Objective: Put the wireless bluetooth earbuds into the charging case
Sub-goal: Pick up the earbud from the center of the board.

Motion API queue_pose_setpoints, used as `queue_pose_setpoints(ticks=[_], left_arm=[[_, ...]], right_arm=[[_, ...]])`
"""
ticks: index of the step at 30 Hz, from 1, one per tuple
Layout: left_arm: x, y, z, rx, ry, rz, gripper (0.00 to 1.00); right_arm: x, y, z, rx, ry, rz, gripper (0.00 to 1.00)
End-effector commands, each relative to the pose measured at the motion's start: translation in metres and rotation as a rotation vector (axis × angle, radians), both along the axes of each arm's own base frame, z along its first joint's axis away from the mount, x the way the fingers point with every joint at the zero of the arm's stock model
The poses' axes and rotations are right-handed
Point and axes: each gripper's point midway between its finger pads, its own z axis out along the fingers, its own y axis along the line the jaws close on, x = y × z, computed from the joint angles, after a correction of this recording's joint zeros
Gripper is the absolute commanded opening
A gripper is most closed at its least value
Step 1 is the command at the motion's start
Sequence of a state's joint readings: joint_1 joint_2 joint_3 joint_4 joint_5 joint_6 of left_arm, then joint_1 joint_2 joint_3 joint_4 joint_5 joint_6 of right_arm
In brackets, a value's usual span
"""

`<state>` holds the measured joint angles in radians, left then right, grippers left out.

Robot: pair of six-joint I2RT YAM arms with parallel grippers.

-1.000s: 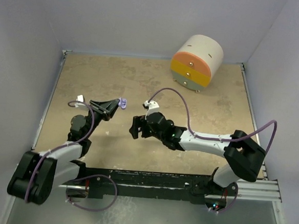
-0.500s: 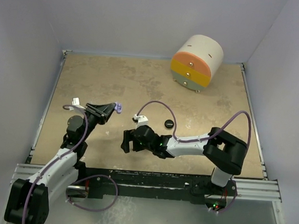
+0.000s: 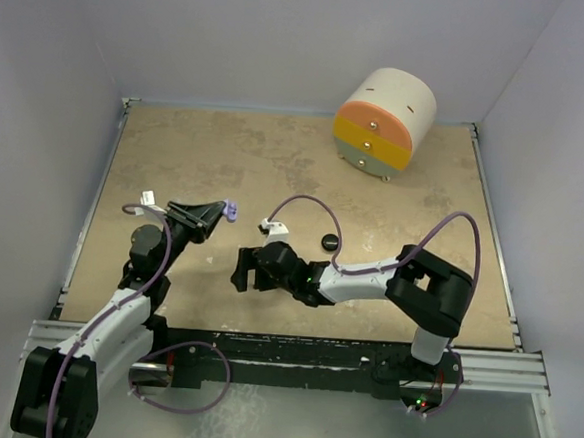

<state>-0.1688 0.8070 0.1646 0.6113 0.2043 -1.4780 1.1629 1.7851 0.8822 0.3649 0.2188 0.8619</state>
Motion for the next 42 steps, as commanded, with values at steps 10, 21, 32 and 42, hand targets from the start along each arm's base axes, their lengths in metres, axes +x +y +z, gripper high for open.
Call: queue_pose_setpoints(ticks=[10, 21, 32, 42], left_arm=[[-0.001, 0.003, 0.013, -0.01, -0.062, -0.002, 0.0], [0.0, 0.003, 0.008, -0.003, -0.052, -0.002, 0.0], [0.0, 0.004, 0.005, -0.002, -0.047, -0.001, 0.0], [-0.001, 0.005, 0.009, -0.008, -0.056, 0.0, 0.0]], right_arm=[[0.049, -0.027, -0.009, -0.03, -0.028, -0.124, 0.91], [0.056, -0.03, -0.018, -0.025, -0.024, -0.128, 0.92], [0.061, -0.046, -0.014, -0.07, -0.04, -0.164, 0.92], [0.041, -0.028, 0.029, -0.043, -0.102, -0.101, 0.92]])
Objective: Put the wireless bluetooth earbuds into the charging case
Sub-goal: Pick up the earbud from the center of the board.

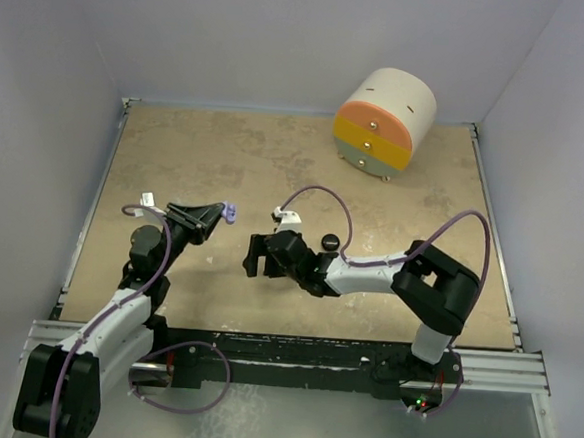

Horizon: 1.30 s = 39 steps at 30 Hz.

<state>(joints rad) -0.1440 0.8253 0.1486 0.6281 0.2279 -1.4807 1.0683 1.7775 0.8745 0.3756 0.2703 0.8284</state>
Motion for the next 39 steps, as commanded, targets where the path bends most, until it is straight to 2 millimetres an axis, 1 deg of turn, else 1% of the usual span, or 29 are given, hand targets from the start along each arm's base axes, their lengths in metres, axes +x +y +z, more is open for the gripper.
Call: queue_pose_setpoints(ticks=[1, 3, 4, 5, 8, 12, 15, 19, 22, 25, 29, 31, 32, 33, 39], left_arm=[[-0.001, 0.001, 0.018, -0.008, -0.076, -0.001, 0.0], [-0.002, 0.002, 0.021, -0.014, -0.079, 0.002, 0.0], [-0.002, 0.002, 0.023, -0.016, -0.084, 0.002, 0.0], [-0.002, 0.003, 0.025, -0.013, -0.085, 0.004, 0.0], [-0.002, 0.005, 0.028, -0.011, -0.088, 0.017, 0.0], [-0.001, 0.007, 0.033, -0.011, -0.095, 0.019, 0.0], [-0.001, 0.008, 0.034, -0.013, -0.098, 0.019, 0.0], [-0.002, 0.008, 0.034, -0.012, -0.096, 0.018, 0.0], [-0.002, 0.008, 0.033, -0.013, -0.095, 0.015, 0.0], [-0.002, 0.008, 0.032, -0.016, -0.093, 0.016, 0.0], [-0.002, 0.008, 0.031, -0.014, -0.092, 0.015, 0.0], [-0.002, 0.008, 0.031, -0.014, -0.094, 0.015, 0.0], [-0.001, 0.008, 0.031, -0.014, -0.093, 0.015, 0.0], [-0.001, 0.008, 0.031, -0.013, -0.093, 0.016, 0.0], [0.0, 0.008, 0.029, -0.012, -0.09, 0.014, 0.0]], right_arm=[[-0.003, 0.001, 0.037, -0.013, -0.064, 0.013, 0.92], [0.001, 0.009, 0.053, 0.003, -0.082, 0.02, 0.92], [0.001, 0.013, 0.057, 0.009, -0.085, 0.037, 0.92], [0.004, 0.016, 0.06, 0.004, -0.092, 0.041, 0.92], [0.007, 0.02, 0.059, -0.015, -0.093, 0.047, 0.93], [0.007, 0.02, 0.048, -0.04, -0.081, 0.041, 0.92], [0.004, 0.021, 0.039, -0.037, -0.065, 0.053, 0.92], [-0.003, 0.014, 0.025, -0.043, -0.031, 0.044, 0.92], [-0.009, 0.014, 0.021, -0.023, -0.011, 0.061, 0.93], [-0.01, 0.008, 0.015, -0.037, -0.007, 0.055, 0.93], [-0.006, 0.002, 0.004, -0.048, 0.006, 0.048, 0.93], [-0.001, 0.001, 0.003, -0.039, 0.005, 0.041, 0.93], [-0.001, -0.006, -0.006, -0.054, 0.014, 0.036, 0.93], [0.001, -0.009, -0.009, -0.057, 0.012, 0.032, 0.93], [0.019, -0.017, -0.017, -0.063, -0.001, 0.018, 0.93]])
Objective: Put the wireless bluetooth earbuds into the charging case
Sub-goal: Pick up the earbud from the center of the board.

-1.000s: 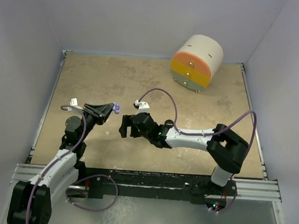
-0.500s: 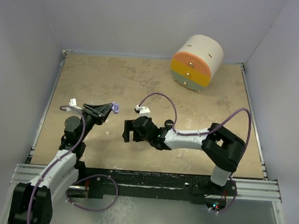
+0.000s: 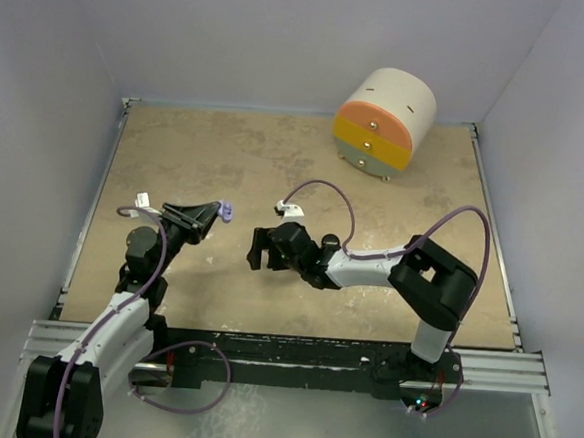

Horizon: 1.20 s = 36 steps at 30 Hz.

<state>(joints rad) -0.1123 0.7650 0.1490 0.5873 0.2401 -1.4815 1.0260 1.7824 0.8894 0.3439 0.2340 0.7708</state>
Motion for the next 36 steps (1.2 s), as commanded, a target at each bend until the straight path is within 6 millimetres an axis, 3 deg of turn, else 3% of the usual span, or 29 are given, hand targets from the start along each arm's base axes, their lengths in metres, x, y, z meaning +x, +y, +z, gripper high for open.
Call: queue_pose_setpoints(ticks=[1, 9, 12, 36], left_arm=[[0.003, 0.0, 0.022, -0.008, -0.072, -0.005, 0.0], [0.005, 0.001, 0.019, -0.003, -0.065, -0.003, 0.0], [0.005, 0.002, 0.018, -0.003, -0.062, -0.002, 0.0], [0.003, 0.013, 0.024, -0.007, -0.071, 0.016, 0.0]], right_arm=[[0.01, -0.007, -0.014, -0.023, -0.005, -0.001, 0.93], [0.018, -0.005, -0.025, -0.04, -0.008, 0.023, 0.93], [0.024, 0.007, -0.016, -0.011, -0.025, 0.035, 0.93], [0.035, 0.026, -0.02, -0.035, -0.044, 0.063, 0.92]])
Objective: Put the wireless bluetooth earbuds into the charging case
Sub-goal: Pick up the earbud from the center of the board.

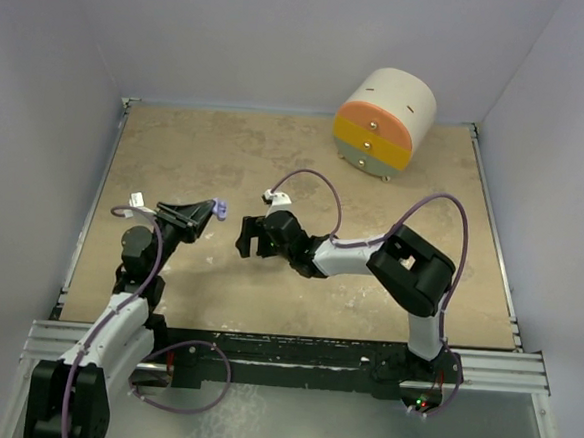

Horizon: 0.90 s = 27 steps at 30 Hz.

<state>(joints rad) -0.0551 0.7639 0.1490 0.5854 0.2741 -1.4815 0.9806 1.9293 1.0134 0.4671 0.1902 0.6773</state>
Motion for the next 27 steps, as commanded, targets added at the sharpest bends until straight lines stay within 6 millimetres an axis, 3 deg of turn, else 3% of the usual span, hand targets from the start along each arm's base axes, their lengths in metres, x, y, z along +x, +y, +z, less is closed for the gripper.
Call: queue_pose_setpoints(ticks=[1, 8, 20, 27], left_arm=[[0.0, 0.002, 0.024, -0.006, -0.073, -0.007, 0.0], [-0.001, 0.009, 0.031, -0.012, -0.085, 0.001, 0.0], [-0.004, 0.02, 0.036, -0.024, -0.097, 0.01, 0.0], [-0.005, 0.023, 0.035, -0.026, -0.096, 0.013, 0.0]], right_arm=[[-0.005, -0.006, -0.021, -0.079, 0.037, 0.018, 0.92], [-0.005, 0.002, -0.017, -0.076, 0.031, 0.034, 0.92], [-0.026, 0.017, -0.014, -0.068, 0.04, 0.067, 0.92], [-0.019, 0.017, -0.002, -0.051, 0.012, 0.036, 0.92]])
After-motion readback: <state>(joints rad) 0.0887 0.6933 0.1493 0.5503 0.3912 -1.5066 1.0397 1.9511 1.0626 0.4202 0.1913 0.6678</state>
